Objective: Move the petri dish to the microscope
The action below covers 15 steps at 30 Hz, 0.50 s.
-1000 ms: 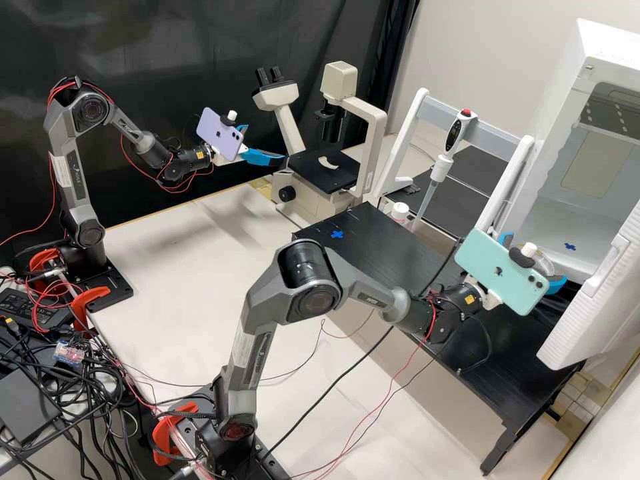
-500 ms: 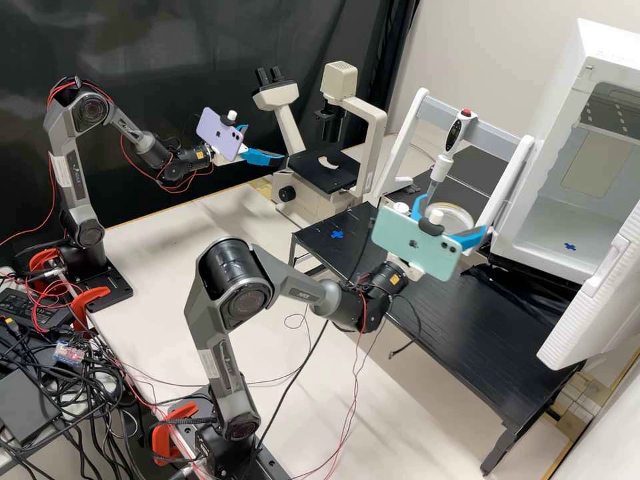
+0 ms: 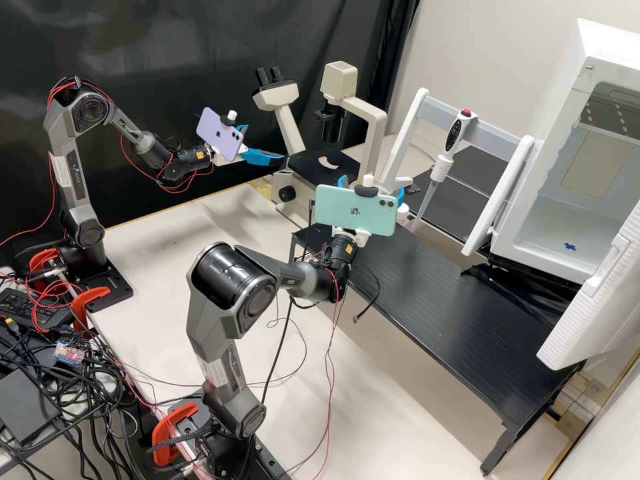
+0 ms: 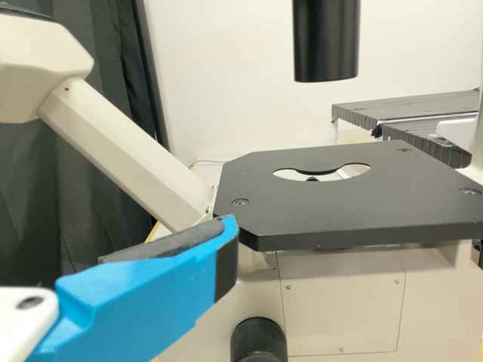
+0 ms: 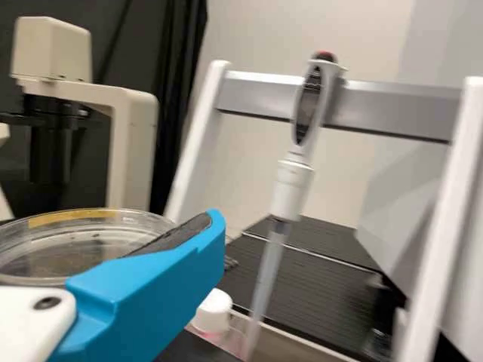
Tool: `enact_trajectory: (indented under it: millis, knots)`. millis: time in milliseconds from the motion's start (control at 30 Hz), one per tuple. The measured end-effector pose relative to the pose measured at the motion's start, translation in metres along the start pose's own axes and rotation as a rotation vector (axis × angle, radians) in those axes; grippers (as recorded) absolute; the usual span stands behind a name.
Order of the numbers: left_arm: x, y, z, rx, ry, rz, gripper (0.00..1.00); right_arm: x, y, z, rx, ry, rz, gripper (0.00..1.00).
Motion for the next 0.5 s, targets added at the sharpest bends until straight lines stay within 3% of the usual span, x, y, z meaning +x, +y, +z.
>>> enact_trajectory:
  millis: [333, 500]
  knots:
    - [0.0, 0.0, 0.0, 0.0, 0.0, 0.0, 1.0, 0.029, -0.032, -0.052, -0.076, 0.134, -0.074, 0.0]
    - [0.0, 0.0, 0.0, 0.0, 0.0, 0.0, 1.0, 0.047, -0.05, -0.062, -0.079, 0.118, -0.102, 0.0]
